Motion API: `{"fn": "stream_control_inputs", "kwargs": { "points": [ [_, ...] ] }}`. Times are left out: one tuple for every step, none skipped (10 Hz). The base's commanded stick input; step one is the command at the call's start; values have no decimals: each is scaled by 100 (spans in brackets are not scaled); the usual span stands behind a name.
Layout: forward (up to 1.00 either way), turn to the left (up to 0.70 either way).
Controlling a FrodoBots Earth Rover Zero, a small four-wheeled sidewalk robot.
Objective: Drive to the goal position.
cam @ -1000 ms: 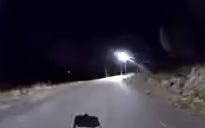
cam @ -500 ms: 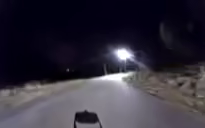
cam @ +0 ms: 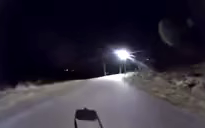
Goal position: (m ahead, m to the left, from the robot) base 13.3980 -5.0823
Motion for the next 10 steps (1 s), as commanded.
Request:
{"fn": "stream_control_inputs", "kwargs": {
  "points": [
    [100, 0],
    [100, 0],
    [100, 0],
    [100, 0],
    [100, 0],
    [100, 0],
    [100, 0],
    [100, 0],
    [100, 0],
    [100, 0]
  ]
}}
